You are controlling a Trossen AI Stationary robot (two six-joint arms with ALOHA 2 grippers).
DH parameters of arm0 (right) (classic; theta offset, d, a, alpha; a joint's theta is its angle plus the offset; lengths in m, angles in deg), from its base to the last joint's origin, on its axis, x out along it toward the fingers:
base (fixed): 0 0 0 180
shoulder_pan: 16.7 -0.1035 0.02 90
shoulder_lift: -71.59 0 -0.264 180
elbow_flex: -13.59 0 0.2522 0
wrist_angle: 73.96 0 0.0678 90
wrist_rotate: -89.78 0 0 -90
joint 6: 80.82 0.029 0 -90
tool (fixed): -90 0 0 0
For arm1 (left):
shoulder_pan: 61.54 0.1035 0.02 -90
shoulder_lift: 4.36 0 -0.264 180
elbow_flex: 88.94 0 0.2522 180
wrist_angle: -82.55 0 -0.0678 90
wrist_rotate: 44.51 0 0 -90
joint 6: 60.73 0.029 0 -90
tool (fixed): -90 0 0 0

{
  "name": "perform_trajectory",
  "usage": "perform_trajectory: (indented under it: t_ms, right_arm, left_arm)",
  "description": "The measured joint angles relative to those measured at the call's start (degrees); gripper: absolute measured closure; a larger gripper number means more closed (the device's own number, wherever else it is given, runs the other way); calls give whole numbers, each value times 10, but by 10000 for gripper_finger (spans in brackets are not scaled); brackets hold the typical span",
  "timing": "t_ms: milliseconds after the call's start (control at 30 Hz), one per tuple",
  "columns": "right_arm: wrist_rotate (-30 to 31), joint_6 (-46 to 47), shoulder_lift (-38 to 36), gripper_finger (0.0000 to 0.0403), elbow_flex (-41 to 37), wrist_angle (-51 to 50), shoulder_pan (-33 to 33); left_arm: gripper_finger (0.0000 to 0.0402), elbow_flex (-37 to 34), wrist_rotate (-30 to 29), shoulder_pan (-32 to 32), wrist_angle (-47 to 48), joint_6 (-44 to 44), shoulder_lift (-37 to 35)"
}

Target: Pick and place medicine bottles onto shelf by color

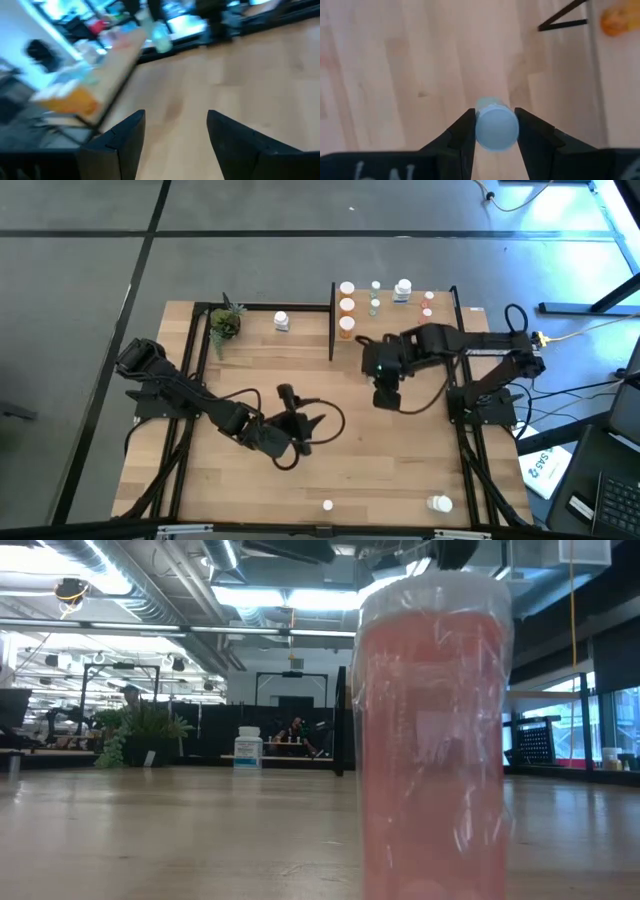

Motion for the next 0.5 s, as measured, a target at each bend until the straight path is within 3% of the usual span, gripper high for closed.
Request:
perform_trajectory:
  t_ms: [133, 500]
  right_arm:
    - [-12, -47, 0, 276, 0, 0, 44]
    - [-24, -151, 0, 276, 0, 22, 197]
  left_arm:
    - [195, 0, -49, 10, 0, 1, 0]
    - [195, 0, -49, 55, 0, 0, 0]
